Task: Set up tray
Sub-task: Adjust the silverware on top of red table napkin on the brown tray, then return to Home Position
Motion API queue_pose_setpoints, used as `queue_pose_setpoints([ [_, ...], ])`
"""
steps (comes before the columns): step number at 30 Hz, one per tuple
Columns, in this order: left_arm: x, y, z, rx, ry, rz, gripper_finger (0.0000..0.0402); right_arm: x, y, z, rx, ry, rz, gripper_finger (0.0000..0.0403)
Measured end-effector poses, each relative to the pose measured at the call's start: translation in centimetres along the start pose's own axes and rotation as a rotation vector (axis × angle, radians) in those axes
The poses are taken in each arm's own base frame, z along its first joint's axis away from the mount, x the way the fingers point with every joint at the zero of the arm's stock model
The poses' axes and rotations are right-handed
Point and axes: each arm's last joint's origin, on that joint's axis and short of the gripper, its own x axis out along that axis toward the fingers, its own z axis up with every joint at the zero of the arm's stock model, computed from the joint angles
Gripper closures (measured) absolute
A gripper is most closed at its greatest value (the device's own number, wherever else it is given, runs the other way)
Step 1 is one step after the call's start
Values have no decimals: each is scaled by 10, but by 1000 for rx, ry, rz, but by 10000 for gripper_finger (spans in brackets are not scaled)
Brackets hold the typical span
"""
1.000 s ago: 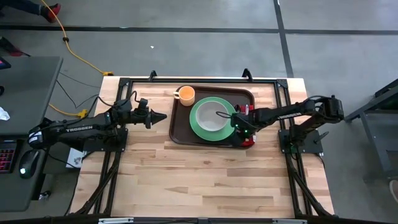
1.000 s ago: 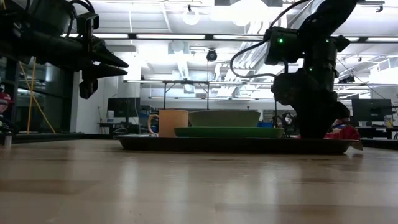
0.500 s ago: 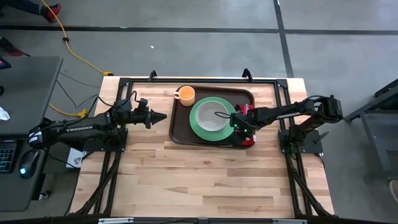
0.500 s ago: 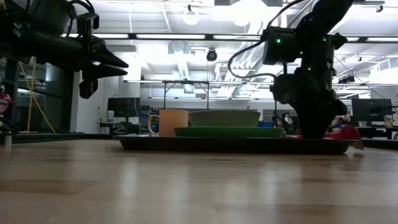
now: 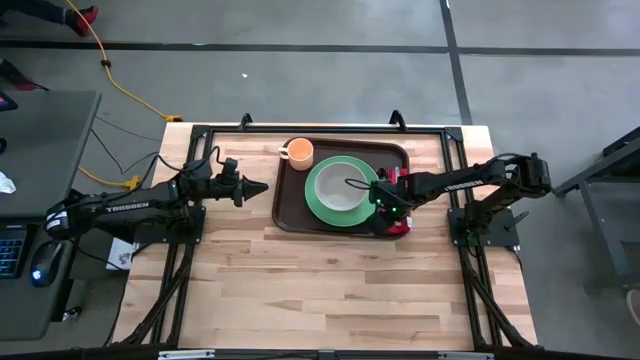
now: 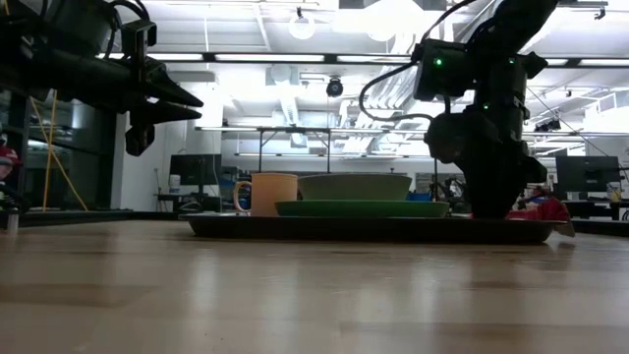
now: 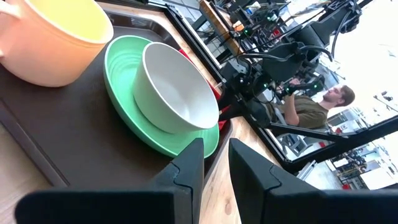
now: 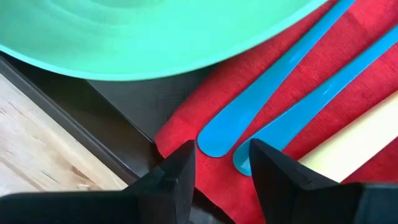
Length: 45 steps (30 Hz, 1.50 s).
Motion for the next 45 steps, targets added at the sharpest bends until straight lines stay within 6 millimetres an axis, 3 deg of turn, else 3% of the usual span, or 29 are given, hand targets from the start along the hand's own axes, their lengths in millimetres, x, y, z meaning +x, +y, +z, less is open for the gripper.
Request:
queue_pose_setpoints([
  [8,0,0,0,0,0,0,295,-4,-3,0,12,17,0,274],
  [20,0,0,0,18,1,-1,295,-50,-22,1,80,-104,48,274],
  [28,0,0,0,18,0,-1,295,-77,-38,-11,119,-179,2,274],
  [38,0,0,0,26,-8,8,295,-93,-63,-39,174,-123,-243,274],
  [45,0,4,-2,21,-13,73,295,-103,-66,-43,146,-191,-215,289],
])
